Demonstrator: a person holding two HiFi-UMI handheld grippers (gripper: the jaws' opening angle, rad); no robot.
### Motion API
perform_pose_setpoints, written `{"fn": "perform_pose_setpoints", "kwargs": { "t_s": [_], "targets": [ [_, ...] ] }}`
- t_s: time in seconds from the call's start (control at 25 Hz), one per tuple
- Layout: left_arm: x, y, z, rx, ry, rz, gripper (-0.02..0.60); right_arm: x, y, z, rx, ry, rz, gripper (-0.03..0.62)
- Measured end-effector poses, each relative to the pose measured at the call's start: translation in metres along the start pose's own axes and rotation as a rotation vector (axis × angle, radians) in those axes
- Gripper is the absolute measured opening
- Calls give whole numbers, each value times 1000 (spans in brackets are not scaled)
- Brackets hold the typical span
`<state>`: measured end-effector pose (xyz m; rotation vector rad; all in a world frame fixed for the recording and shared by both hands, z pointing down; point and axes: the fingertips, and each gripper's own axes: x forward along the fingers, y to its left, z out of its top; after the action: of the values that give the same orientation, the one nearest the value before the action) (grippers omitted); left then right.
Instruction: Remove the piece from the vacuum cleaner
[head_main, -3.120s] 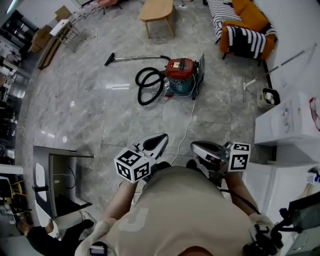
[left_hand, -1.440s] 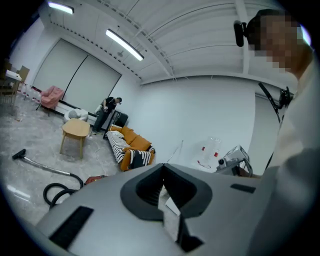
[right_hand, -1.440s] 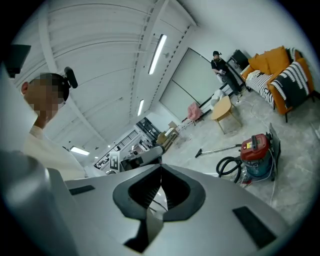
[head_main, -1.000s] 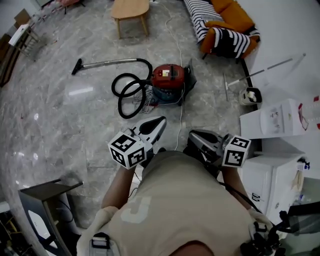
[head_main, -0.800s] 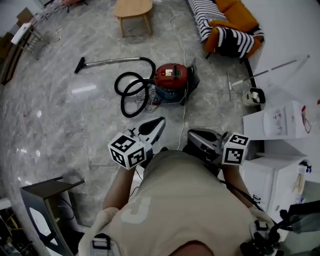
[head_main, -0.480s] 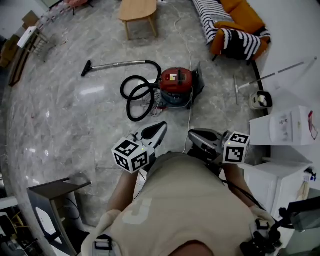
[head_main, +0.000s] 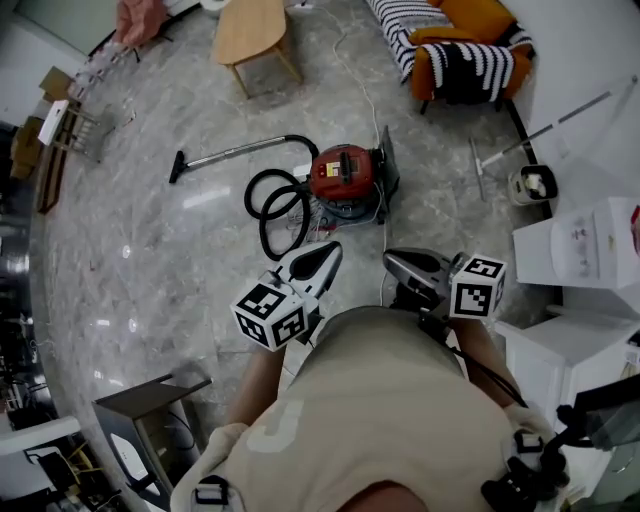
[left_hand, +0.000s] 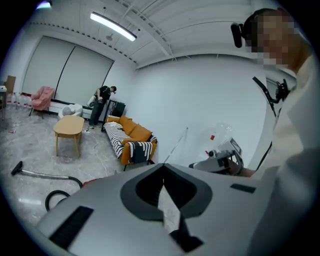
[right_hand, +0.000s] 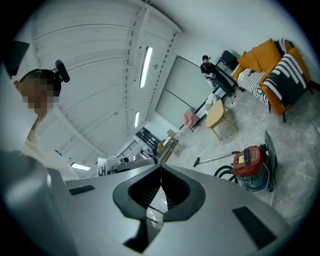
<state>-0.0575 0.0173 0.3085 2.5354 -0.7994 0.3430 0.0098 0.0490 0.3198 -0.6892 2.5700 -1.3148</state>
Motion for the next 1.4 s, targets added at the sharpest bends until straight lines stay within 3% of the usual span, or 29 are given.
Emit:
{"fn": "perform_pose_setpoints", "kwargs": {
  "t_s": [0.12,0.24,0.36,0.6,0.84,1.16,1.32,1.4],
  "targets": [
    [33,-18,11,26,1,-2,5,-21,-26,16,-60,35,-35,3],
    [59,-33,18,87,21,-4,5,-35,-50,32,-266,83,-145,3],
    [80,-35,22,120,42,46,5,-42,-63,38,-368,133,-153,3],
    [103,-30,27,158,75,86,5,-58,-81,42,-343,154,-129,3],
    [123,-8,35,220,97,75,5,-79,-112,59,-241,76,-236,3],
    [143,37,52,154,67,-36,5,-58,-132,76,-236,91,-378,3],
    [138,77,67,132,41,-58,5,-16,-131,81,-298,181,-409,3],
    [130,98,73,70,16,-91,5,12,-125,81,-354,236,-387,3]
  ]
}}
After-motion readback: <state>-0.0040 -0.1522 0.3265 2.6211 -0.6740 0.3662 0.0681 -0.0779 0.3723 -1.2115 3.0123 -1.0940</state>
